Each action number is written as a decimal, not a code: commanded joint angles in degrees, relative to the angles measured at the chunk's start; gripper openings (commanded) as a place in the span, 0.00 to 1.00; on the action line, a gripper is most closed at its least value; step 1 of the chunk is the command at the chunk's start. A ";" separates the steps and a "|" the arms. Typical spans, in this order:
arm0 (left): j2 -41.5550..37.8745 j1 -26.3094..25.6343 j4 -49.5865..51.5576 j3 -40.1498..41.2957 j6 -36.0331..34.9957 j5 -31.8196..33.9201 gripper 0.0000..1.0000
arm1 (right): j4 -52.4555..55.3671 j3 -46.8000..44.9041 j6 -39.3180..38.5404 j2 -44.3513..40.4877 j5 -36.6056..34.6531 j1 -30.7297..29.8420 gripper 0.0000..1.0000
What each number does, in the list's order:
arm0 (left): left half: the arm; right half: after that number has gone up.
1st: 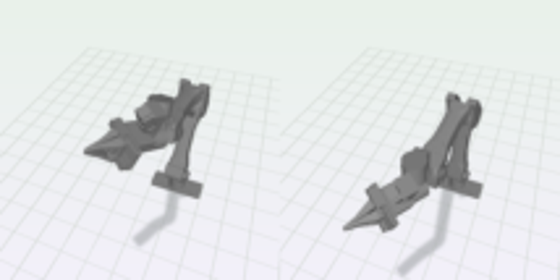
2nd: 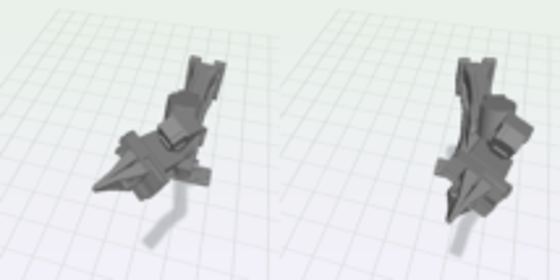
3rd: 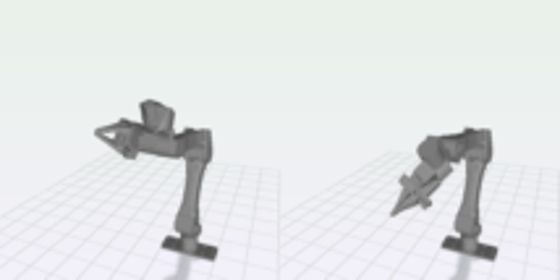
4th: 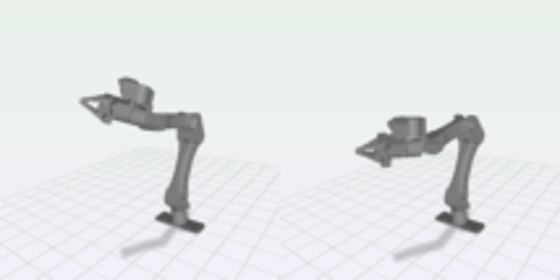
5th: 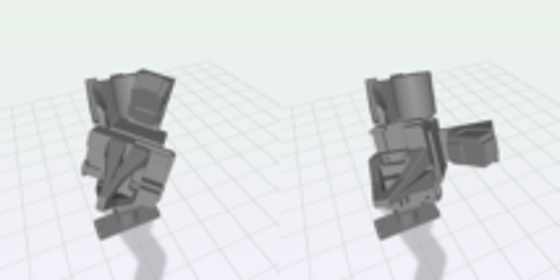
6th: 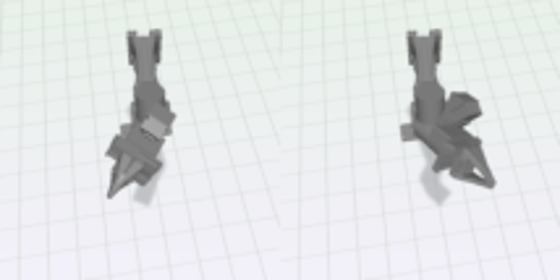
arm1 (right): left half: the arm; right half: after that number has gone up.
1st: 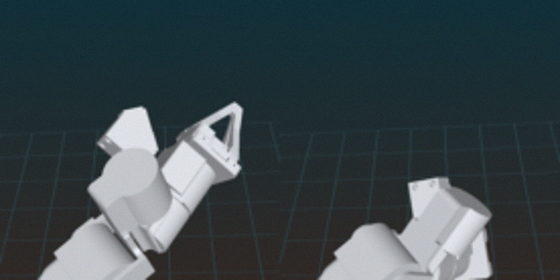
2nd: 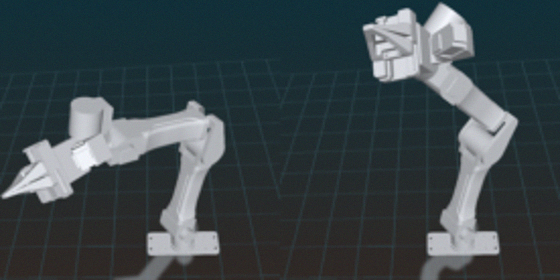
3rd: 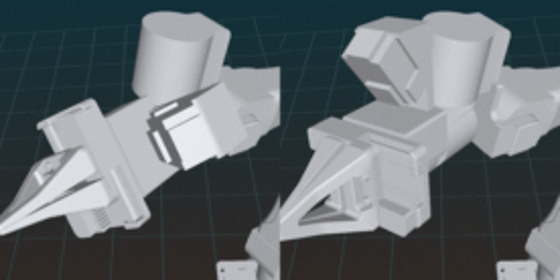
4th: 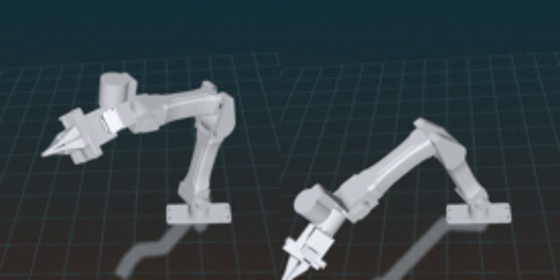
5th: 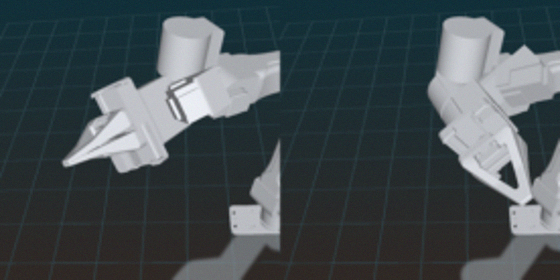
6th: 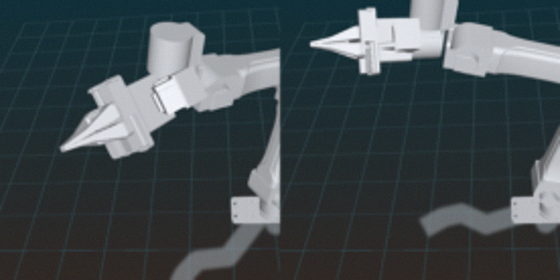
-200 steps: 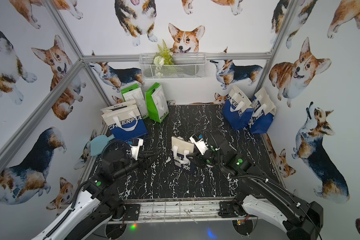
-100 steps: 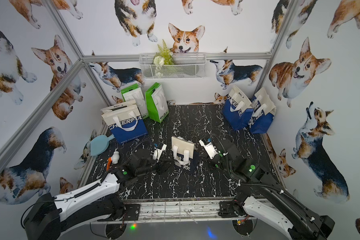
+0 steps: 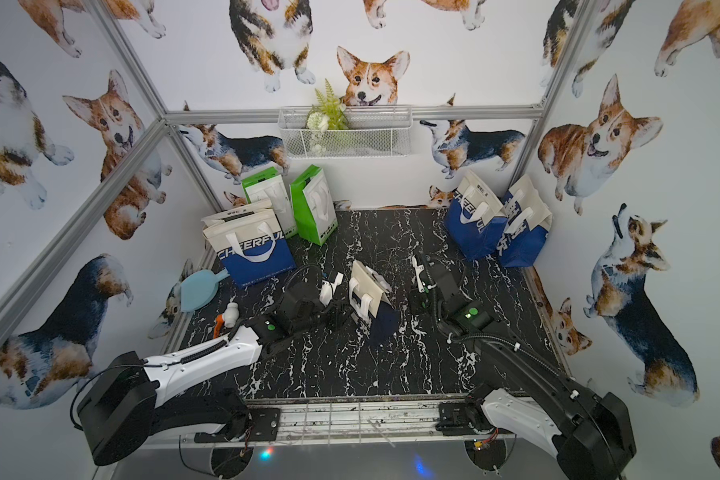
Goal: Open the takeout bag
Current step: Adjust the takeout bag at the center of the board.
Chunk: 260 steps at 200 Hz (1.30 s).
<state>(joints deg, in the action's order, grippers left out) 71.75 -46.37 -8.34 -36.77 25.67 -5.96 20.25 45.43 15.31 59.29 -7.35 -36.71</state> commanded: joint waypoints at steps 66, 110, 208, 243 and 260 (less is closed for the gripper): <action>8.67 4.10 -0.03 -7.41 -4.39 -2.26 0.31 | -3.96 -6.49 6.21 -1.87 10.23 0.23 0.12; 16.66 6.44 -7.79 -11.22 -3.71 -8.83 0.32 | -4.89 -11.43 7.85 -6.75 15.00 0.12 0.12; 22.79 14.73 -3.58 -20.40 -5.30 -14.94 0.49 | -4.61 -14.27 5.52 -9.08 12.70 0.03 0.17; 8.51 16.58 5.88 -13.58 -4.38 -7.22 0.52 | -3.27 -14.70 5.34 -11.22 7.99 0.08 0.21; -2.73 16.24 8.83 -5.55 -0.20 -5.20 0.55 | -2.76 -15.08 5.43 -12.12 5.56 0.15 0.23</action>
<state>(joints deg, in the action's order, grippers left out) 79.33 -29.82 -7.33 -48.80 21.28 -15.64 16.25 30.74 20.86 48.16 3.16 -36.67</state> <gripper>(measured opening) 0.539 0.223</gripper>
